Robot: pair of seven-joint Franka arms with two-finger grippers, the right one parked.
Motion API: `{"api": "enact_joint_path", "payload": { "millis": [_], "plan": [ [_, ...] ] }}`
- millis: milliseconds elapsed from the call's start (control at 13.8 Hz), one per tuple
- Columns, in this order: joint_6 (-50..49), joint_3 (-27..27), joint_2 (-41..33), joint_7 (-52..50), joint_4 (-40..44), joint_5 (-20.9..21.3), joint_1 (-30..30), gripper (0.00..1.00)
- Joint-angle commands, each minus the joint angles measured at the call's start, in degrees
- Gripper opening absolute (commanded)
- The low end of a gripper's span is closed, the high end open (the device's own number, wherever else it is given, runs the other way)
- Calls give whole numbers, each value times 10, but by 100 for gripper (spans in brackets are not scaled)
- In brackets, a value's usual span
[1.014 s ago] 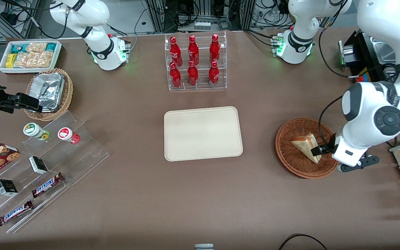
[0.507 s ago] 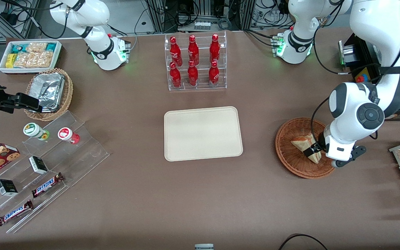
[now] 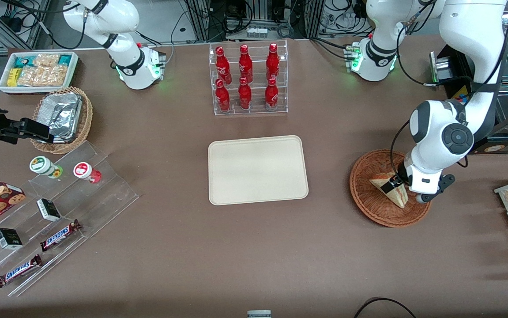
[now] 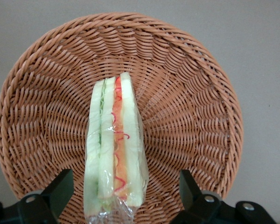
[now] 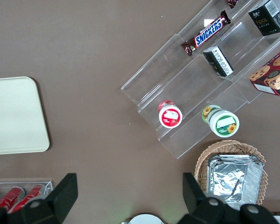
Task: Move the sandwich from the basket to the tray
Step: 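Lower the open left gripper around the sandwich and close it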
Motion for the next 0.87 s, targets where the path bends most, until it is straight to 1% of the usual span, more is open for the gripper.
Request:
{"api": "enact_joint_path", "payload": {
  "millis": [0, 507, 580, 652, 725, 797],
  "plan": [
    [28, 2, -15, -7, -35, -7, 1, 100],
    [40, 2, 11, -8, -35, -6, 2, 99],
    [40, 2, 11, -8, -36, -6, 2, 89],
    [40, 2, 12, -8, -36, -6, 2, 60],
    [39, 2, 11, -7, -35, -6, 2, 26],
    [35, 2, 11, -6, -33, -6, 5, 2]
  ]
}}
